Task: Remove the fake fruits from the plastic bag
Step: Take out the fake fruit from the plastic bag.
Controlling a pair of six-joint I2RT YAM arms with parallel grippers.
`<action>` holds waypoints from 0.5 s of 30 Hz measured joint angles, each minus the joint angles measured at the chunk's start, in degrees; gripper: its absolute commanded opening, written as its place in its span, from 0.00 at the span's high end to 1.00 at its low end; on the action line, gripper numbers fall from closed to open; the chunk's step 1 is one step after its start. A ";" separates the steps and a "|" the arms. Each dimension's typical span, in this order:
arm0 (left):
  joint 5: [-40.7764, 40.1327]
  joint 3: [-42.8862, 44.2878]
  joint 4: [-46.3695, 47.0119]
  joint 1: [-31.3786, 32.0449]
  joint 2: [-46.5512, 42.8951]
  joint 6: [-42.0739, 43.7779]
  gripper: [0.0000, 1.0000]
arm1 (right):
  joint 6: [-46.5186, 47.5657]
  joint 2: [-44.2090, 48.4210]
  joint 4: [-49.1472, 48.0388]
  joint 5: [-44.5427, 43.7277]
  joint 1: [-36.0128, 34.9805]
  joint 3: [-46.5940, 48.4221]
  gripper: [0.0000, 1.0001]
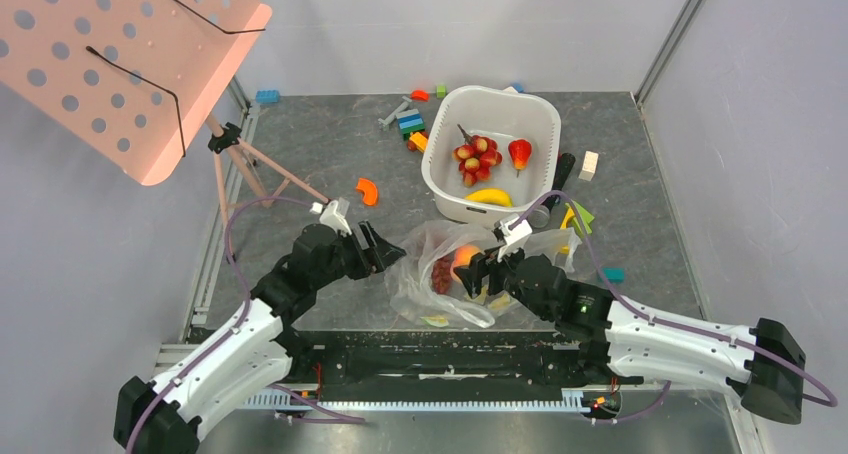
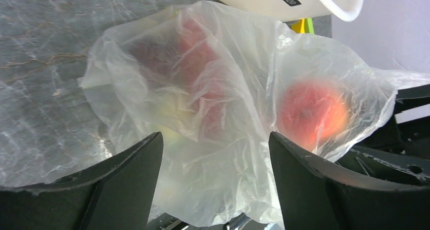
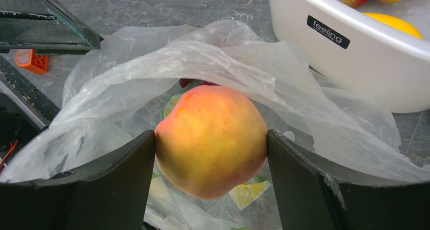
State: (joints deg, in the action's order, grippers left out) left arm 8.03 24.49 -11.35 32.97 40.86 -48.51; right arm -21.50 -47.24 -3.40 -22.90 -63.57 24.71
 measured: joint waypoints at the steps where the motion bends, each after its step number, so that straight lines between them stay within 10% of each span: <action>1: 0.68 0.09 0.33 0.02 0.33 -0.31 0.17 | 0.09 0.31 0.24 -0.13 0.00 0.00 0.34; 15: 2.49 3.98 4.26 5.40 6.12 -2.01 0.36 | 0.17 0.92 2.03 -1.22 0.00 0.00 0.34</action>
State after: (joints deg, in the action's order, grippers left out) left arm 10.52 28.47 -7.09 38.37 46.98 -50.52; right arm -21.32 -46.33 -1.37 -24.12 -63.57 24.71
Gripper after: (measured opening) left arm 0.721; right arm 0.773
